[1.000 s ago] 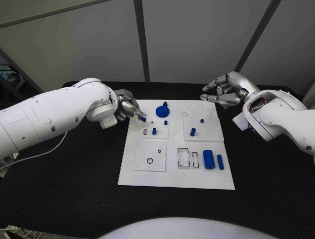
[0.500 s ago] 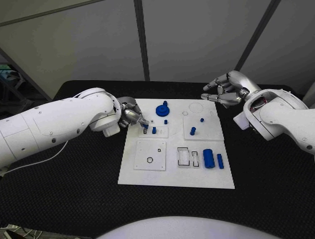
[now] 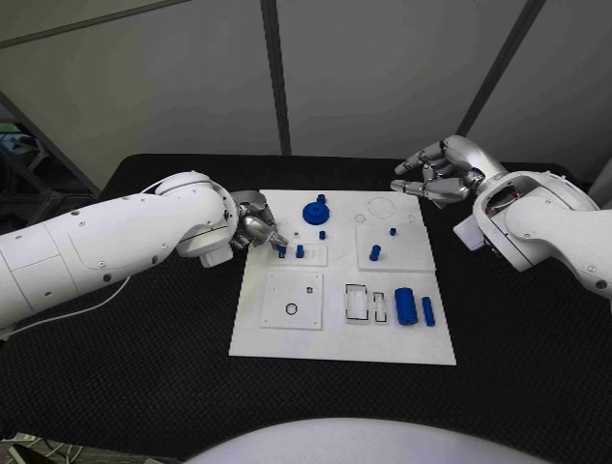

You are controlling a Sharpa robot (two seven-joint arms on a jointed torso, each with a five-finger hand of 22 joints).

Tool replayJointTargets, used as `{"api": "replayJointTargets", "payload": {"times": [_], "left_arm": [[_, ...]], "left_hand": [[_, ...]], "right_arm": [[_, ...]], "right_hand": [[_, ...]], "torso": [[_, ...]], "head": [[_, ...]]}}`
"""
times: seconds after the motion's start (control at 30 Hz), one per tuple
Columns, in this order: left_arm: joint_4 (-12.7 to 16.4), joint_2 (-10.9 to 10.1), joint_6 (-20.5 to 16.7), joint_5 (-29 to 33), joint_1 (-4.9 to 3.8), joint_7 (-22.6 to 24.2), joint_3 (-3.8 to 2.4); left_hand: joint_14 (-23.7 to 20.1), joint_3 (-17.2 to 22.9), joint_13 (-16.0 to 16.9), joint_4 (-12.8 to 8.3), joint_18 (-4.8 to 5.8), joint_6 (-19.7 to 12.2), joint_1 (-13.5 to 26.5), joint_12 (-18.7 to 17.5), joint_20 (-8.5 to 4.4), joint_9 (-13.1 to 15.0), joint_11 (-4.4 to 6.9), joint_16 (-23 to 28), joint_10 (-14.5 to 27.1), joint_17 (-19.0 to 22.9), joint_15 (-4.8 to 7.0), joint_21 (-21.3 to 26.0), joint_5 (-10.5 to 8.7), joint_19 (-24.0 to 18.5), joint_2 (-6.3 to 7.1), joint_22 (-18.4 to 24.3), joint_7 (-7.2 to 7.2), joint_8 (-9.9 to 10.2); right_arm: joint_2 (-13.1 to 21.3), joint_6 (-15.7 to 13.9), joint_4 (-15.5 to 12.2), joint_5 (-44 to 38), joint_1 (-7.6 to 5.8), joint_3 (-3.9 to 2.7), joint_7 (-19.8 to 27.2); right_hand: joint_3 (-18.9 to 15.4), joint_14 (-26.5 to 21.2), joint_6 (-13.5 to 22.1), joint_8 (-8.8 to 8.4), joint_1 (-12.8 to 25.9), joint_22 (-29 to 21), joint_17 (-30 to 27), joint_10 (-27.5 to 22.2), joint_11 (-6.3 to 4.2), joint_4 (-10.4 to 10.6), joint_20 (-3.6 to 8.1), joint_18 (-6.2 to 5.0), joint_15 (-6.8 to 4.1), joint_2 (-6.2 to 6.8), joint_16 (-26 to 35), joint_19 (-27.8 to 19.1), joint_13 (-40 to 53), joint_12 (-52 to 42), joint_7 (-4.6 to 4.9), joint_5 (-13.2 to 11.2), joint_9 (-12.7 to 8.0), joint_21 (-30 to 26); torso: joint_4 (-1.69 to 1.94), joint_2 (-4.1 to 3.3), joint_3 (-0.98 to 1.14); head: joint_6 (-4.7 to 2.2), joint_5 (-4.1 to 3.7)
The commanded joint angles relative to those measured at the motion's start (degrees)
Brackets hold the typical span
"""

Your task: Assemble the parts on the task board

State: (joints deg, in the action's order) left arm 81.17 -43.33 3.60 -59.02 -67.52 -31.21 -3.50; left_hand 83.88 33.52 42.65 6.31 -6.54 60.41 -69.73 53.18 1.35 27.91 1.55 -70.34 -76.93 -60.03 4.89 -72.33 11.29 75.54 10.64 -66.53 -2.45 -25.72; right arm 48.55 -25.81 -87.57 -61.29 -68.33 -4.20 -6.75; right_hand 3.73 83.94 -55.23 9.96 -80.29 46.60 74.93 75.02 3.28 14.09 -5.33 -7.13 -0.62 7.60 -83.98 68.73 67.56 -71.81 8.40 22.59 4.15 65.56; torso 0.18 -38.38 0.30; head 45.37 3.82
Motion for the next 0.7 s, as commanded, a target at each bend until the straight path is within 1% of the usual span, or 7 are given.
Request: {"api": "replayJointTargets", "payload": {"times": [0.03, 0.13, 0.23, 0.43, 0.5, 0.63, 0.7], "left_arm": [[0.0, 0.1, 2.1, -1.6, -0.04, -1.3, -0.02], [0.0, 0.1, 2.6, -2.1, 0.00, -1.5, -0.01], [0.0, 0.2, 2.9, -2.4, 0.02, -1.7, -0.01], [0.0, 0.3, 3.4, -2.6, 0.06, -1.9, -0.01], [0.0, 0.4, 3.5, -2.7, 0.08, -1.9, -0.01], [-0.1, 0.5, 3.6, -2.7, 0.10, -2.0, 0.00], [-0.1, 0.6, 3.6, -2.7, 0.12, -2.0, 0.00]], "left_hand": [[0.4, 8.2, 0.0, -8.0, 0.73, 0.4, -0.3, -0.3, -0.08, 0.1, 0.57, -0.2, -0.7, -0.1, 0.39, -0.2, 0.37, 0.2, -0.03, 0.1, 0.06, -0.4], [0.4, 8.3, -0.1, -8.0, 0.73, 0.5, -0.2, -0.4, -0.08, 0.1, 0.58, -0.2, -0.7, -0.1, 0.39, -0.2, 0.38, 0.2, -0.02, 0.1, 0.07, -0.4], [0.4, 8.3, -0.1, -8.0, 0.73, 0.5, -0.2, -0.4, -0.08, 0.1, 0.58, -0.2, -0.7, -0.1, 0.39, -0.2, 0.38, 0.2, -0.02, 0.1, 0.07, -0.4], [0.4, 8.3, -0.1, -8.0, 0.73, 0.5, -0.2, -0.4, -0.09, 0.1, 0.59, -0.2, -0.8, -0.1, 0.40, -0.2, 0.38, 0.3, 0.00, 0.1, 0.08, -0.4], [0.4, 8.3, -0.1, -8.0, 0.73, 0.5, -0.2, -0.4, -0.09, 0.1, 0.59, -0.2, -0.8, -0.1, 0.40, -0.2, 0.38, 0.3, 0.00, 0.1, 0.08, -0.4], [0.4, 8.3, -0.1, -8.0, 0.73, 0.5, -0.2, -0.4, -0.09, 0.1, 0.59, -0.2, -0.8, -0.1, 0.40, -0.2, 0.38, 0.3, 0.00, 0.1, 0.08, -0.4], [0.4, 8.3, -0.1, -8.0, 0.73, 0.5, -0.2, -0.4, -0.09, 0.1, 0.59, -0.2, -0.8, -0.1, 0.40, -0.2, 0.38, 0.3, 0.00, 0.1, 0.08, -0.4]], "right_arm": [[0.0, 0.2, 0.0, 0.1, -0.08, -0.04, 0.5], [0.0, 0.2, 0.0, 0.1, -0.08, -0.04, 0.5], [0.0, 0.2, 0.0, 0.1, -0.08, -0.04, 0.5], [0.0, 0.3, -0.1, 0.1, -0.08, -0.04, 0.5], [0.0, 0.2, -0.1, 0.1, -0.08, -0.04, 0.5], [0.0, 0.2, -0.1, 0.1, -0.08, -0.04, 0.5], [0.0, 0.2, -0.1, 0.1, -0.08, -0.04, 0.5]], "right_hand": [[0.0, 3.4, 0.2, 0.25, -0.2, 0.0, 3.7, -0.4, 0.02, 0.2, 0.10, -0.97, -0.32, -0.50, 0.2, -0.3, 0.0, 0.2, -0.15, 0.2, -0.1, -0.4], [0.0, 3.4, 0.2, 0.25, -0.2, 0.0, 3.7, -0.4, 0.02, 0.2, 0.10, -0.97, -0.32, -0.50, 0.2, -0.3, 0.0, 0.2, -0.15, 0.2, -0.1, -0.4], [0.0, 3.4, 0.2, 0.25, -0.2, 0.0, 3.7, -0.4, 0.02, 0.2, 0.10, -0.97, -0.32, -0.50, 0.2, -0.3, 0.0, 0.2, -0.15, 0.2, -0.1, -0.4], [0.0, 3.4, 0.2, 0.25, -0.2, 0.0, 3.7, -0.4, 0.02, 0.2, 0.10, -0.97, -0.32, -0.50, 0.2, -0.3, 0.0, 0.2, -0.15, 0.2, -0.1, -0.4], [0.0, 3.4, 0.2, 0.25, -0.2, 0.0, 3.7, -0.4, 0.02, 0.2, 0.10, -0.97, -0.32, -0.50, 0.2, -0.3, 0.0, 0.2, -0.15, 0.2, -0.1, -0.4], [0.0, 3.4, 0.2, 0.28, -0.1, -0.1, 3.7, -0.4, 0.03, 0.3, 0.10, -0.97, -0.33, -0.46, 0.2, -0.3, -0.1, 0.3, -0.15, 0.2, -0.1, -0.4], [0.0, 3.4, 0.2, 0.28, -0.1, -0.1, 3.7, -0.4, 0.03, 0.3, 0.10, -0.97, -0.33, -0.46, 0.2, -0.3, -0.1, 0.3, -0.15, 0.2, -0.1, -0.4]], "torso": [[-0.03, 0.03, 0.02], [0.00, 0.03, 0.05], [0.00, 0.02, 0.01], [-0.05, 0.03, 0.04], [0.00, 0.01, 0.04], [-0.01, 0.00, 0.03], [0.01, 0.02, 0.03]], "head": [[0.01, 0.08], [0.02, 0.08], [0.05, 0.01], [0.05, 0.04], [0.03, 0.01], [0.05, 0.14], [0.15, 0.01]]}}
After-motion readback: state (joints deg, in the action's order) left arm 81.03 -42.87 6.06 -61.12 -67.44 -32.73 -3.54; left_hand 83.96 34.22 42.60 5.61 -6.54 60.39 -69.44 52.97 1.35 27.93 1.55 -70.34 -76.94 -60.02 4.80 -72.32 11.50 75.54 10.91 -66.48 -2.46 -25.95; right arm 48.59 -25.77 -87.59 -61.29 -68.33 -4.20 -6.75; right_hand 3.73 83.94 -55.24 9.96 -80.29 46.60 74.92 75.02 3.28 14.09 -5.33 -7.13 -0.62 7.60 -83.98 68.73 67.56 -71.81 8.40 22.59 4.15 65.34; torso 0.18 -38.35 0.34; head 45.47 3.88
